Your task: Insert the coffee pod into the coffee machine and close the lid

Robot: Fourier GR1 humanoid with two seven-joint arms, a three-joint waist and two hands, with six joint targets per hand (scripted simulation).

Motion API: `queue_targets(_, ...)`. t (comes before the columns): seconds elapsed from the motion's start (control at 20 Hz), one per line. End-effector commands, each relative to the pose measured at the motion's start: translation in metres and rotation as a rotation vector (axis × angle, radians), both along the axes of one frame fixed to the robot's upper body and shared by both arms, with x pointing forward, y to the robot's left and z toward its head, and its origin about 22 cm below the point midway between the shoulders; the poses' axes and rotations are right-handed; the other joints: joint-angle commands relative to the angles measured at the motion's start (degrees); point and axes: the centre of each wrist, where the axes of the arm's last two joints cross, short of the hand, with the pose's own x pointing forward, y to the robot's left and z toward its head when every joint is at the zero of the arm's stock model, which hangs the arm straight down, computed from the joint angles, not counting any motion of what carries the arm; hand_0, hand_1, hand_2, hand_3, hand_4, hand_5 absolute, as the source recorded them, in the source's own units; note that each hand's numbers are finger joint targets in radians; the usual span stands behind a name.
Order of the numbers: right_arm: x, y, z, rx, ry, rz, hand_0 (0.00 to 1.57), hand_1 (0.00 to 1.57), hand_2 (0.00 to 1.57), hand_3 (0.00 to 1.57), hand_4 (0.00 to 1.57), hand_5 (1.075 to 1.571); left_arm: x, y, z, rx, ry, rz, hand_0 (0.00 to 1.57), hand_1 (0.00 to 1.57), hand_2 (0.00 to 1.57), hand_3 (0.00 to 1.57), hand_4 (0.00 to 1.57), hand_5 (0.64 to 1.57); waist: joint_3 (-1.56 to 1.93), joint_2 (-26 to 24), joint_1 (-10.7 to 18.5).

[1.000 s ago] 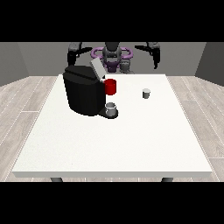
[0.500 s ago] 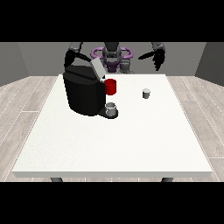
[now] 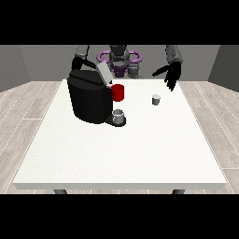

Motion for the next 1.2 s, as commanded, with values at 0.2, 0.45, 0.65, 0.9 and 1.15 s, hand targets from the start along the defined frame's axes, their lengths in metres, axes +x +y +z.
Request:
queue_targets(0.2, 0.015, 0.013, 0.011, -0.008, -0.014, 0.045, 0.0, 0.0, 0.0, 0.0, 0.0, 1.571, 0.025, 0.02, 0.002, 0.133, 0.023, 0.011, 0.0, 0.0, 0.0, 0.0, 0.0, 1.571, 0.0, 5.7, -1.5)
queue_targets(0.45, 0.018, 0.017, 0.006, 0.017, 0.06, 0.028, 0.0, 0.0, 0.0, 0.0, 0.0, 1.571, 0.029, 0.001, -0.025, 0.225, 0.125, -0.001, 0.0, 0.0, 0.0, 0.0, 0.0, 1.571, 0.0, 3.3, -1.1)
queue_targets(0.65, 0.023, 0.017, -0.002, 0.024, 0.031, 0.051, 0.0, 0.0, 0.0, 0.0, 0.0, 1.571, 0.047, -0.016, -0.02, 0.243, 0.027, 0.024, 0.26, 0.26, 0.59, 0.25, 0.0, 1.571, 0.01, 4.4, -1.2)
queue_targets(0.9, 0.041, 0.004, 0.004, -0.004, 0.038, 0.039, 0.0, 0.0, 0.0, 0.0, 0.0, 1.571, 0.053, -0.036, -0.029, 0.338, -0.008, 0.018, 0.84, 0.84, 0.92, 0.76, 0.3, 1.571, 0.01, 4.8, -0.1)
queue_targets(1.15, 0.036, 0.025, -0.009, 0.003, 0.03, 0.066, 0.0, 0.0, 0.0, 0.0, 0.0, 1.571, 0.061, -0.035, -0.023, 0.474, -0.048, -0.025, 0.94, 0.94, 1.04, 0.87, 0.43, 1.571, 0.02, 5.6, -1.0)
